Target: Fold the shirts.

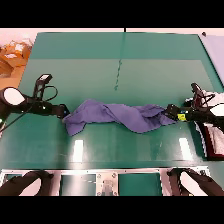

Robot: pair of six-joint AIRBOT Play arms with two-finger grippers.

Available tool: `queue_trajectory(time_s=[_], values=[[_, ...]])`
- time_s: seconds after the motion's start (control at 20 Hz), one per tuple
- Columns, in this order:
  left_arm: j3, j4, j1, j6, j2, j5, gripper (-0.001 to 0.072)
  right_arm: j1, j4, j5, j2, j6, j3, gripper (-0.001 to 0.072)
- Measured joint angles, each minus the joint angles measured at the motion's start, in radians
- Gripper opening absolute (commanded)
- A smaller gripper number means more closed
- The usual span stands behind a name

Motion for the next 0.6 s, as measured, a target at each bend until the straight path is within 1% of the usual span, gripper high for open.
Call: queue_trajectory(time_s=[0.1,0.35,0.4,0.45,0.6], values=[[0.000,0.028,0.000,-0.020,-0.046,-0.003,0.0655,0.000,0.001,-0.005,-0.005,-0.010,-0.003,0.0012],[-0.003,0.034,0.000,-0.045,-0.220,-0.019,0.0654,0.000,0.003,-0.008,-0.010,-0.026,-0.005,0.0012],[-0.002,0.034,0.000,-0.045,-0.238,-0.022,0.0644,0.000,0.003,-0.009,-0.011,-0.029,-0.005,0.0012],[0.000,0.033,0.000,-0.044,-0.254,-0.024,0.0583,0.000,0.003,-0.009,-0.011,-0.034,-0.005,0.0012],[0.019,-0.003,0.028,-0.010,-0.278,-0.051,0.0583,0.000,0.003,-0.011,-0.011,-0.048,-0.005,0.0012]])
